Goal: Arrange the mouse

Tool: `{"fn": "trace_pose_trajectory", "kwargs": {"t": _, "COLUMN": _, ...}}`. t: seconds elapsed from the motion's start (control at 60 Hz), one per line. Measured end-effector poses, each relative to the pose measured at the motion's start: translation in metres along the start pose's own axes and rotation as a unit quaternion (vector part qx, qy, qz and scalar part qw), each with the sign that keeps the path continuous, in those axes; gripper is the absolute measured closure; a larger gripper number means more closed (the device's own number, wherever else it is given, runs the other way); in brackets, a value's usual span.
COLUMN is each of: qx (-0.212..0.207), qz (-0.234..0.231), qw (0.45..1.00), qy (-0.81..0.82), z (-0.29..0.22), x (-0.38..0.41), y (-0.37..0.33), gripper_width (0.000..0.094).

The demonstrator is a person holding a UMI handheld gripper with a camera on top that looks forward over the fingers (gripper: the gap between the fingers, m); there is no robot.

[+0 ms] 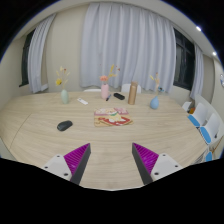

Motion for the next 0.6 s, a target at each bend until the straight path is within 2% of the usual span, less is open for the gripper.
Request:
{"fn": "trace_pose_trajectory", "kwargs": {"t": 0.267, "qx": 0.000, "qz": -0.035, "qw": 0.999, "qy": 0.002, "z": 0.006, "x": 0.047, "y": 0.002, "gripper_width": 0.0079}}
{"fn": "trace_pose_trajectory", "kwargs": {"t": 0.6, "qx": 0.016, "qz": -0.090, "qw": 0.995, "qy": -0.026, "z": 0.021, "x": 0.162, "y": 0.014, "gripper_width": 0.0079}}
Point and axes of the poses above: the point between the fingertips, and its own axes, seen from behind it with the camera up: x to the left, z down, y forward, the way the camera looks, the point moved 8 cm from there along -y, backward, against the way the camera looks
